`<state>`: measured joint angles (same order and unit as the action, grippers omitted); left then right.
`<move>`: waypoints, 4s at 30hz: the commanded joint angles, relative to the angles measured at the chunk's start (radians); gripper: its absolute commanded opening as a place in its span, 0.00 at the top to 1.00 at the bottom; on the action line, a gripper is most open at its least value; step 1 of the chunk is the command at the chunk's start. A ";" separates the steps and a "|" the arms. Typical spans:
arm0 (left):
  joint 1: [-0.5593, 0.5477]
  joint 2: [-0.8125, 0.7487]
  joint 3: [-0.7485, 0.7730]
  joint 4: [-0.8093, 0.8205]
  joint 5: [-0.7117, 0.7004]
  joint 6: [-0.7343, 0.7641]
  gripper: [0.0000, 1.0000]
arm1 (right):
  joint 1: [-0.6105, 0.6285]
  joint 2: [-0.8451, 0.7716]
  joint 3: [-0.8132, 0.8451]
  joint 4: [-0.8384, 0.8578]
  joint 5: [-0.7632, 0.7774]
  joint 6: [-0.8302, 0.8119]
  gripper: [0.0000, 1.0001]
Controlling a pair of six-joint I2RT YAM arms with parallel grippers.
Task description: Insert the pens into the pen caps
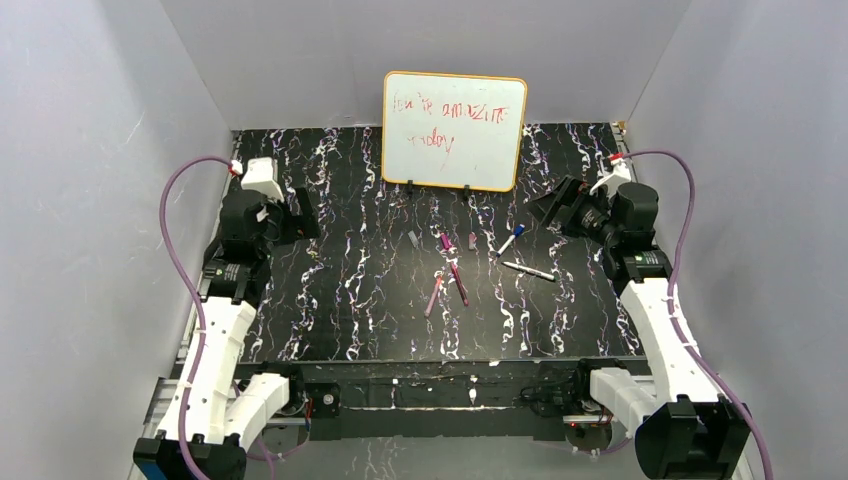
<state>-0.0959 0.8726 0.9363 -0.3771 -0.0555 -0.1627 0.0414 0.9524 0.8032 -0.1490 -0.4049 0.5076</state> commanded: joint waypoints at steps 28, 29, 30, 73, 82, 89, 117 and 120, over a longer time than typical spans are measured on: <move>-0.004 0.092 0.049 -0.011 0.289 0.014 0.02 | 0.290 0.484 0.203 -0.229 0.521 -0.584 0.35; -0.004 0.088 0.048 -0.011 0.292 0.015 0.02 | 0.289 0.478 0.185 -0.227 0.512 -0.580 0.33; -0.004 0.083 0.048 -0.011 0.295 0.015 0.02 | 0.289 0.471 0.158 -0.219 0.506 -0.577 0.32; -0.097 0.017 0.006 -0.093 0.249 0.070 0.02 | 0.291 0.600 -0.053 -0.030 0.447 -0.562 0.66; -0.098 0.023 -0.010 -0.084 0.247 0.068 0.02 | 0.291 0.588 -0.043 -0.067 0.447 -0.518 0.83; -0.099 0.030 -0.016 -0.082 0.308 0.058 0.02 | 0.291 0.455 -0.046 -0.097 0.422 -0.458 0.97; -0.341 0.103 -0.312 0.771 0.444 -0.387 0.13 | 0.691 0.386 0.114 0.794 0.205 0.056 0.93; -0.349 0.133 -0.299 0.789 0.455 -0.391 0.19 | 0.732 0.428 0.143 0.822 0.211 0.056 0.93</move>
<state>-0.4347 0.9840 0.6121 0.3374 0.4274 -0.5449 0.7307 1.3579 0.8616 0.5175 -0.2138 0.5308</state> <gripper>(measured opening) 0.847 0.188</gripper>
